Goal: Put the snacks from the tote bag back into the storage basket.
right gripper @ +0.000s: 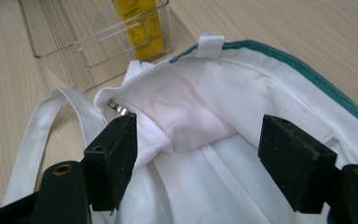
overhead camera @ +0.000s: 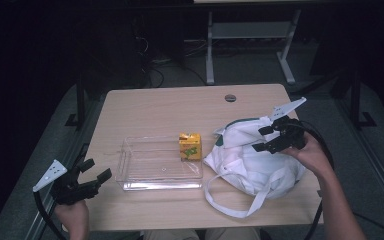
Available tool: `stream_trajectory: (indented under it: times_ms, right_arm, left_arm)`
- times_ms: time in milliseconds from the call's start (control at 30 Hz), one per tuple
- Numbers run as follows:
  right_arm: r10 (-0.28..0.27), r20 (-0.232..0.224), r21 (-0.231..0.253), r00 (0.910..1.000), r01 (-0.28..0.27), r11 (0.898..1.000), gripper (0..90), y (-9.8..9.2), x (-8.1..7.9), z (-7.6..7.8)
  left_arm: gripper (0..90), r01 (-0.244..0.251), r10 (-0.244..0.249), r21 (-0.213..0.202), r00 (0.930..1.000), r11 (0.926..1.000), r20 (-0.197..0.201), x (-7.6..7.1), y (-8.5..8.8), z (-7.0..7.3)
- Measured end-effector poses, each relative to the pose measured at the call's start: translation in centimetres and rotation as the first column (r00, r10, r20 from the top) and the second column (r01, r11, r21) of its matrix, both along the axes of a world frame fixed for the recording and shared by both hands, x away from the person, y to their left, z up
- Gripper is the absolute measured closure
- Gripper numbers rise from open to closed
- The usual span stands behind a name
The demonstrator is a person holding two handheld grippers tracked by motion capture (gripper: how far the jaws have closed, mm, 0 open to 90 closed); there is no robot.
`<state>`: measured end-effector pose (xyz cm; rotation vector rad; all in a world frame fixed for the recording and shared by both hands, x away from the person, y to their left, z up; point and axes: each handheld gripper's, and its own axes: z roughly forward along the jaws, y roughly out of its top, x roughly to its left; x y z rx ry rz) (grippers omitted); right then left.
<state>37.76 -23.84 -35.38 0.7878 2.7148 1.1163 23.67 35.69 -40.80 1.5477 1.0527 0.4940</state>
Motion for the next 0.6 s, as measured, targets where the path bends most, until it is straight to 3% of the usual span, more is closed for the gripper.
stream_trajectory:
  times_ms: [600]
  right_arm:
    - [-0.039, -0.003, 0.018, 0.9992, 0.039, 0.999, 27.7, -2.7, -2.1, -1.8]
  left_arm:
    - [12.5, 0.004, -0.004, 0.009, 1.0, 1.0, -0.001, 0.1, -0.3, 0.0]
